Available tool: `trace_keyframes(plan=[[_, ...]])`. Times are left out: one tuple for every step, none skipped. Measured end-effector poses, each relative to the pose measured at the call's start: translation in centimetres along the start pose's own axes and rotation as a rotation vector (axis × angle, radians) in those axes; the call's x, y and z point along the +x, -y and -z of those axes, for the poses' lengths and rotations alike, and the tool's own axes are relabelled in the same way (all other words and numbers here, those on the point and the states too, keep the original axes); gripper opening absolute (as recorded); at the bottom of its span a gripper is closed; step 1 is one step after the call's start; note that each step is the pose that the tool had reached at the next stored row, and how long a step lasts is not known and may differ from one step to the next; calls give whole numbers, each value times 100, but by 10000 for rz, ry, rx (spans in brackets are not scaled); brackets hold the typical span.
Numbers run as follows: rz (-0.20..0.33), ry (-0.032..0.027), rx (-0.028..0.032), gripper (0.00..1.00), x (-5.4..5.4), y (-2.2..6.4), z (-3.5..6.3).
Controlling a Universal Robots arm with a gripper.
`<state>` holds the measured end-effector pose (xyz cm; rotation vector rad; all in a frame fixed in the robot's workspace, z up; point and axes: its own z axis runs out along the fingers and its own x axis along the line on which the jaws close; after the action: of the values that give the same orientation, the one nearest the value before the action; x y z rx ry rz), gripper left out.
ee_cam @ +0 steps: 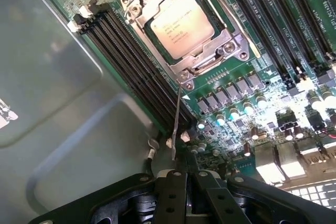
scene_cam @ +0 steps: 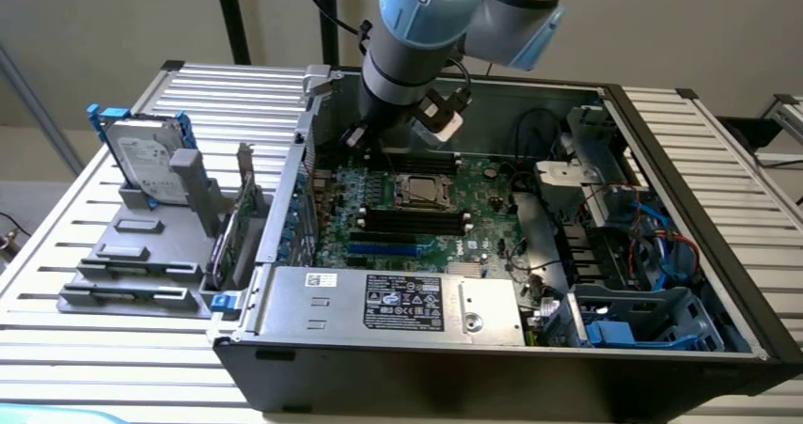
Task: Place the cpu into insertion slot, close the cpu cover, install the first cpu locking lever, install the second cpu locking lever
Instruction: 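Install the first cpu locking lever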
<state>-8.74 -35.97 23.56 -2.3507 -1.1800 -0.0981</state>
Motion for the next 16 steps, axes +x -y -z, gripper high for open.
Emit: trace_keyframes(plan=[[-19,-10,-6,11,6,-6,1],[-34,-16,-11,11,15,-16,3],[-43,-21,-14,11,27,-29,5],[-50,-23,-16,11,42,-44,8],[-53,-25,-18,11,61,-66,11],[-54,-24,-18,11,80,-88,16],[-53,-26,-18,11,102,-114,20],[-53,-25,-19,11,127,-145,27],[-54,-25,-20,11,154,-178,34],[-53,-25,-20,11,184,-215,41],[-53,-25,-20,11,212,-250,48],[-54,-25,-19,11,240,-284,55],[-53,-25,-19,11,268,-319,62],[-53,-26,-18,11,296,-353,69],[-53,-27,-18,11,323,-388,76],[-51,-28,-18,11,338,-408,77]])
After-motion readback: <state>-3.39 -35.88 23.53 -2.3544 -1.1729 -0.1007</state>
